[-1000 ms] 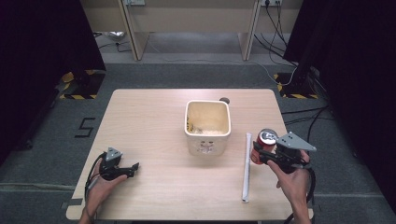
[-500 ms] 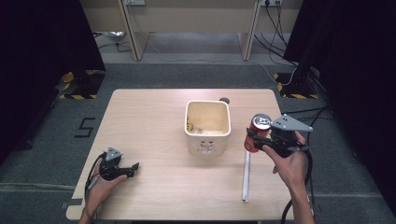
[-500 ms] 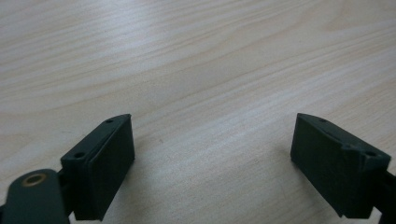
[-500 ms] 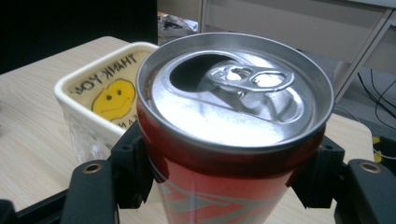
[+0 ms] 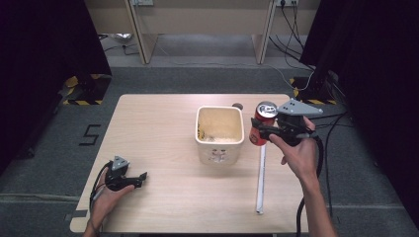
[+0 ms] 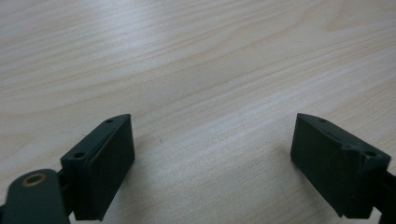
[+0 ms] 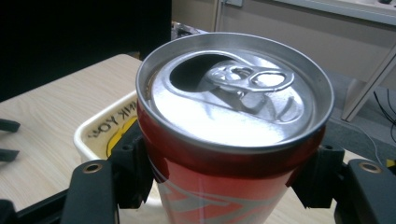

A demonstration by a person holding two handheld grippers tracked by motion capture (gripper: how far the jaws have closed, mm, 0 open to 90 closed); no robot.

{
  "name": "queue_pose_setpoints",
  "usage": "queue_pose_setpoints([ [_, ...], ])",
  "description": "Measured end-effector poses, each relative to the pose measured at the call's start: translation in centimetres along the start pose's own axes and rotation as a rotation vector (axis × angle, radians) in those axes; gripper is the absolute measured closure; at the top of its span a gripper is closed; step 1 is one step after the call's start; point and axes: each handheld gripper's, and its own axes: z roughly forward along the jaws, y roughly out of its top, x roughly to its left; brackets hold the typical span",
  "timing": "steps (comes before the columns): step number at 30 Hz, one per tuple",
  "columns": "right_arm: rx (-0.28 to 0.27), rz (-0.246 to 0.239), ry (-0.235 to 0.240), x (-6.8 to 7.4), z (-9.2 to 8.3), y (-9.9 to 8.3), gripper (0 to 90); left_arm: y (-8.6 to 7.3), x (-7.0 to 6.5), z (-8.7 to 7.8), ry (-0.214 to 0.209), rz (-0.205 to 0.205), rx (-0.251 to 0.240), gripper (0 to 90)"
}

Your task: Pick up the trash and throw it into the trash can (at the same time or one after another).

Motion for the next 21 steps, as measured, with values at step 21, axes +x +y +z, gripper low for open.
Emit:
queue_pose_setpoints([
  [21,0.011,-0.063,0.113,3.6,5.8,4.7,33.8,0.0,0.0,0.0,-0.001,0.0,0.001,13.0],
])
